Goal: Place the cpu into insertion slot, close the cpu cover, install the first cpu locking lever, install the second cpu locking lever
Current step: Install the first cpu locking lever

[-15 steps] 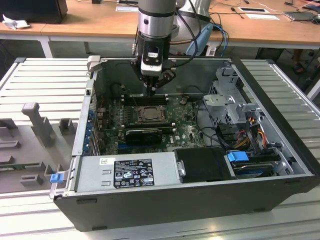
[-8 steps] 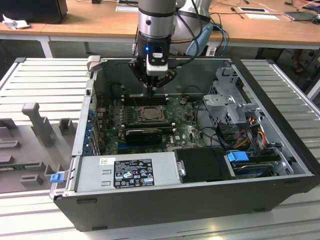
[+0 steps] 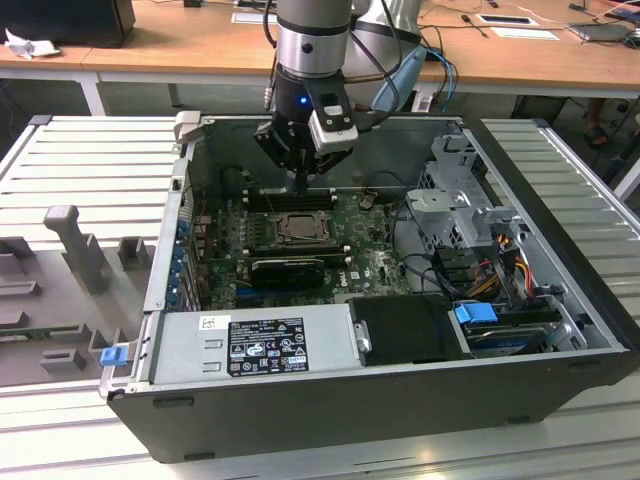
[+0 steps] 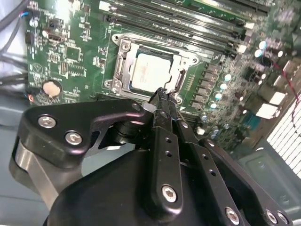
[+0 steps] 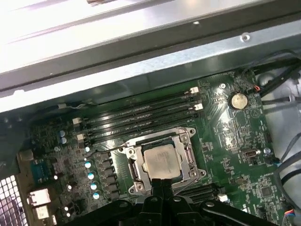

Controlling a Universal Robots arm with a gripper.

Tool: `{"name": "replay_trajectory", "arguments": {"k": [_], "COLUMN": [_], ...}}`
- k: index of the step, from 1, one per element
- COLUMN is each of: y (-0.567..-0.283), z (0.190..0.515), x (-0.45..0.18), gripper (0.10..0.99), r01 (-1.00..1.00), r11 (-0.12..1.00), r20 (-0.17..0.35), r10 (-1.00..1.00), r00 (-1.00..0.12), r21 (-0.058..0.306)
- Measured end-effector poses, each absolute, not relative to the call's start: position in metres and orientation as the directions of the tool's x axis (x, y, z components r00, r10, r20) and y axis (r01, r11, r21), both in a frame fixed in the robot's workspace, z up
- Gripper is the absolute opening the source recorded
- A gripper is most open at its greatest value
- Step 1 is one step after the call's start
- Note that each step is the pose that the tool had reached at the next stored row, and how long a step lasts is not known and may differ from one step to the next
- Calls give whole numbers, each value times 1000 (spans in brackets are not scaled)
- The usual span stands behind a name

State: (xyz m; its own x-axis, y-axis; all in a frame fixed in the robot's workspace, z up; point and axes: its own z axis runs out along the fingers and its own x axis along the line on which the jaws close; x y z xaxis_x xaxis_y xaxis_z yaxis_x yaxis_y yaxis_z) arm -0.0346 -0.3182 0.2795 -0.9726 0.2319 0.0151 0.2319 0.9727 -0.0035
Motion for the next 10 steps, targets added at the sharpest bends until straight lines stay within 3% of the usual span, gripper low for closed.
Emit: {"name": "replay_trajectory", "arguments": {"k": [10], "y": [-318], "z": [280], "x": [-35], "gripper": [106], "r01": [41], "r11": [999], "r20": [15], "r10": [41], "r00": [-999], "r21": [-3]}}
